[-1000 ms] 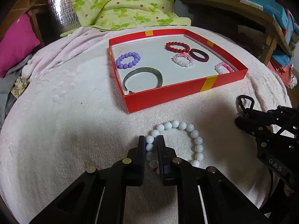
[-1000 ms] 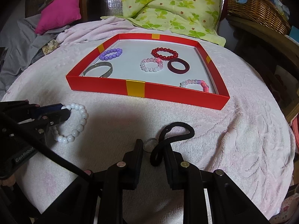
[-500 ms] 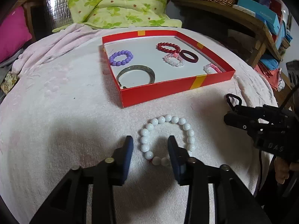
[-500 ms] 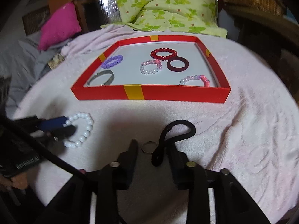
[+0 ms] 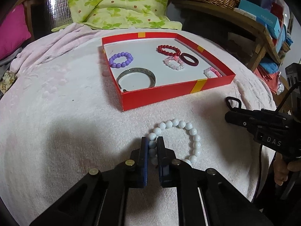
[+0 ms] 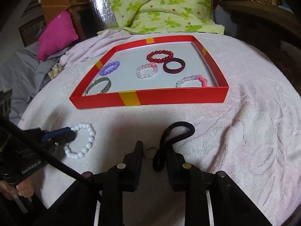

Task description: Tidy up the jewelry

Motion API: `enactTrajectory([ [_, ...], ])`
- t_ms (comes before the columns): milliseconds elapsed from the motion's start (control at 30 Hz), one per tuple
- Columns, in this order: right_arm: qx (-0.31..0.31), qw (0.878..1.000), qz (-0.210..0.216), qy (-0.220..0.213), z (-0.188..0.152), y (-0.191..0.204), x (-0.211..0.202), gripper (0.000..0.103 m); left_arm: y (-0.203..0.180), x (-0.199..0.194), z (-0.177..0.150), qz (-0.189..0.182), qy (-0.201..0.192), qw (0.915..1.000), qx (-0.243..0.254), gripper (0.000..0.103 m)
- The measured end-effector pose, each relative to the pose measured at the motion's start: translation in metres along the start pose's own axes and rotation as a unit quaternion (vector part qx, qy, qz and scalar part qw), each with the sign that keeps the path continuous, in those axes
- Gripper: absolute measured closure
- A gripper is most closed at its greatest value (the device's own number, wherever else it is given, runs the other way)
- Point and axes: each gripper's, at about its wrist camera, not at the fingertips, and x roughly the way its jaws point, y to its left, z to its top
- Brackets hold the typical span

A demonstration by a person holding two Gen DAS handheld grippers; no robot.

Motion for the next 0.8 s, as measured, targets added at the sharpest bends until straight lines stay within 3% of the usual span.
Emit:
enactTrajectory([
  [133,-0.008,1.000,-0.009,-0.011,0.000,0.000,-0.005,0.079,0.001,-0.009,0.002,-0.004,-0.014,0.9999,-0.001,0.094],
  [800,0.012,0.996,0.038,-0.082,0.013,0.002,-0.039,0.079,-0.010,-0.057,0.019,-0.025,-0.086,0.9960,0.001,0.094],
])
